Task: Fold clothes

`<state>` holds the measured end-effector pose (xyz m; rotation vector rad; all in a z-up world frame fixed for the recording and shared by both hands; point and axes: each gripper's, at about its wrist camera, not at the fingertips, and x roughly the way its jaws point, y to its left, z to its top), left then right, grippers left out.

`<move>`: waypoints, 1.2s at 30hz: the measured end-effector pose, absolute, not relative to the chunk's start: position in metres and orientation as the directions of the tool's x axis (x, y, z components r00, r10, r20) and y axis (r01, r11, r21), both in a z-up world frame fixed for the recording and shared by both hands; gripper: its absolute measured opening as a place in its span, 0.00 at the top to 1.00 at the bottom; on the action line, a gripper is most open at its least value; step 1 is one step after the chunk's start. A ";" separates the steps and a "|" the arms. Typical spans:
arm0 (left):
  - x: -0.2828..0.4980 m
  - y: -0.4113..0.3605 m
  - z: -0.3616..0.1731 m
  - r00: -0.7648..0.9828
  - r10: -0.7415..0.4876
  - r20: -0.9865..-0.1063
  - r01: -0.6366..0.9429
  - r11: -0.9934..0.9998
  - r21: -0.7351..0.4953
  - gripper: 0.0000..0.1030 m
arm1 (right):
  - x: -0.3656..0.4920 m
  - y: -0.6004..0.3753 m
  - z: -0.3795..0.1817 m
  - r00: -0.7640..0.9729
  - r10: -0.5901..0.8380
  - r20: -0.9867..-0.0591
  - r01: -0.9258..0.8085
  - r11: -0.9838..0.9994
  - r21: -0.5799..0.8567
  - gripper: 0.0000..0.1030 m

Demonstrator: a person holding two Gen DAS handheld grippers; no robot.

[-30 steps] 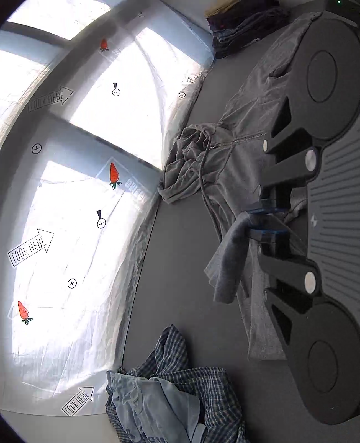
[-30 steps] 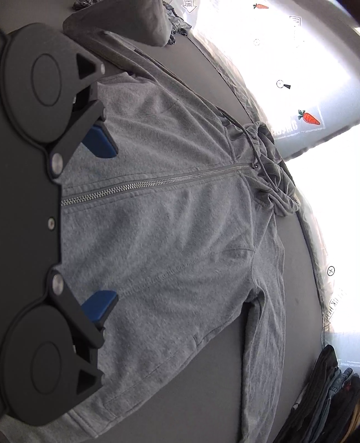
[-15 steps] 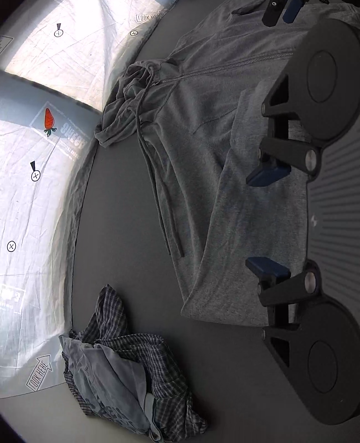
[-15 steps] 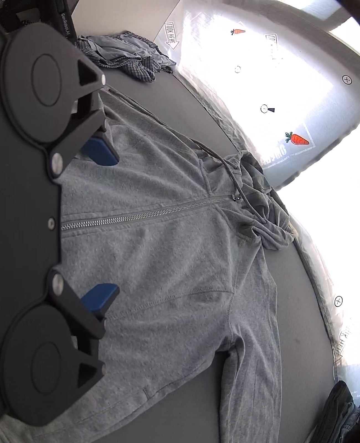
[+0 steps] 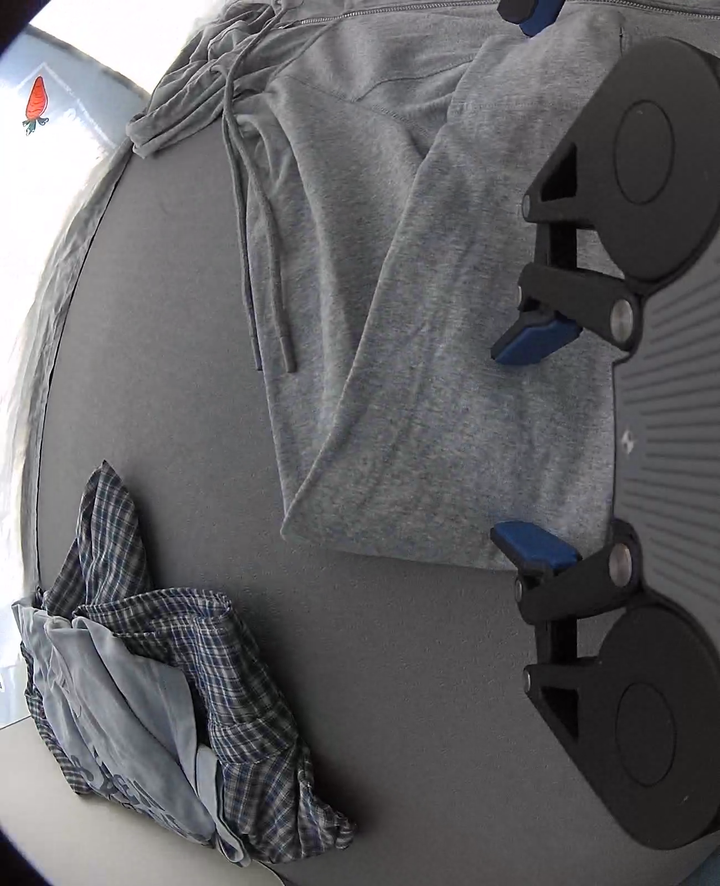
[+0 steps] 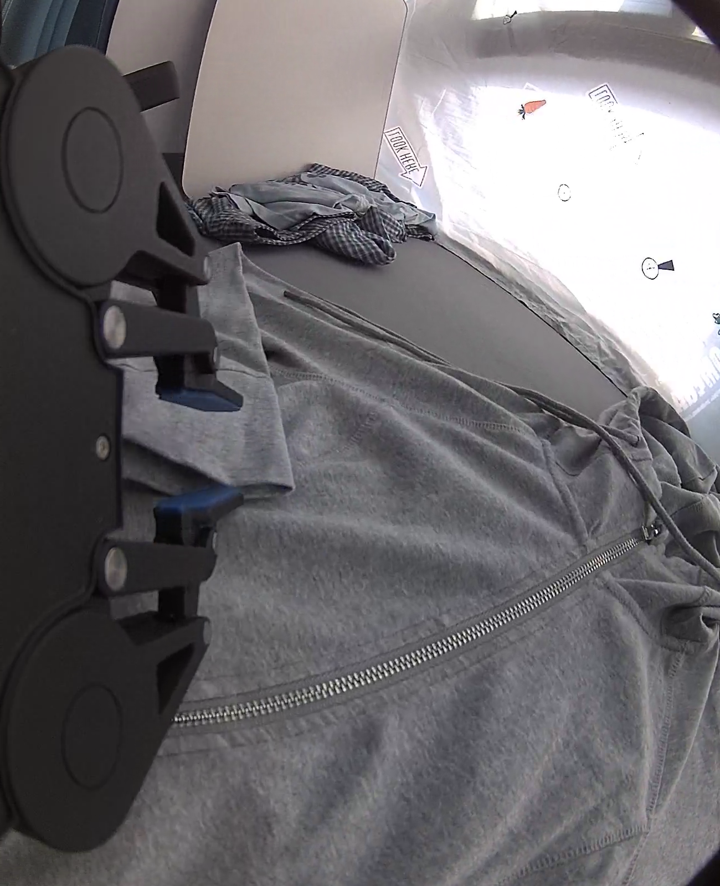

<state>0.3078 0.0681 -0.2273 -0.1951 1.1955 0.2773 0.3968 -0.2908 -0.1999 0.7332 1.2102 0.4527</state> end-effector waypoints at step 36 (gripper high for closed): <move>0.339 0.023 -0.175 0.423 0.203 -0.883 -0.216 0.969 0.120 0.26 | 0.449 -0.428 -0.135 0.751 0.450 -0.483 0.088 0.658 0.748 0.95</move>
